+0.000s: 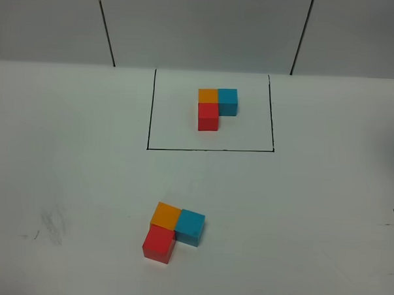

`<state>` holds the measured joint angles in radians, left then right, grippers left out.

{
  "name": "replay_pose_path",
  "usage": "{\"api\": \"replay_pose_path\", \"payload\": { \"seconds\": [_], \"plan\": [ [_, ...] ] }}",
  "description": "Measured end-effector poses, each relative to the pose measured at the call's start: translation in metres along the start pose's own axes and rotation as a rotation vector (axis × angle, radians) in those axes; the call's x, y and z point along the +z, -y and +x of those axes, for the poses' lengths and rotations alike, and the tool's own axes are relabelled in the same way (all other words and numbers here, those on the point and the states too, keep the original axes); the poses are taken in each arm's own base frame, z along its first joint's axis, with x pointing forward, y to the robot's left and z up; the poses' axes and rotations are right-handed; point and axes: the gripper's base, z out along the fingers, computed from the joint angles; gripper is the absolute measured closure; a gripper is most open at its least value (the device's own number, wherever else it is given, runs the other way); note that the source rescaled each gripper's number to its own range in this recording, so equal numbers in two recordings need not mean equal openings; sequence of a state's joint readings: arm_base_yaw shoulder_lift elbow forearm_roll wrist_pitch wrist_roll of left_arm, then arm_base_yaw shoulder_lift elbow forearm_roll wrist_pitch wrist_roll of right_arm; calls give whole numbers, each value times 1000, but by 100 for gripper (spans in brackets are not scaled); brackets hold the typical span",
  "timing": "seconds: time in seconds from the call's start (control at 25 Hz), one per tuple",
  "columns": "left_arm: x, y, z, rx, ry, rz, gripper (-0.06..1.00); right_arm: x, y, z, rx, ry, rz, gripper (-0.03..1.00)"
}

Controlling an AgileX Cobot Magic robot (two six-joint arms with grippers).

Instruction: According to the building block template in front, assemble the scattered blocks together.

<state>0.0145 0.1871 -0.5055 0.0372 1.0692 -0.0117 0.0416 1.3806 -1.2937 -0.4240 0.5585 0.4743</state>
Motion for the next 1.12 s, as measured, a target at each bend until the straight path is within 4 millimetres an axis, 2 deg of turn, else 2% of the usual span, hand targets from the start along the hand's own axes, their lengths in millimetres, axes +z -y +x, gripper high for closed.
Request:
{"api": "replay_pose_path", "payload": {
  "seconds": [0.44,0.88,1.12],
  "plan": [
    [0,0,0,0,0,0,94,-62,12,-19,35,155,-17,16],
    [0,0,0,0,0,0,94,-125,25,-28,71,310,-34,16],
    [0,0,0,1,0,0,94,-146,30,-28,82,361,-40,16]
  ]
}}
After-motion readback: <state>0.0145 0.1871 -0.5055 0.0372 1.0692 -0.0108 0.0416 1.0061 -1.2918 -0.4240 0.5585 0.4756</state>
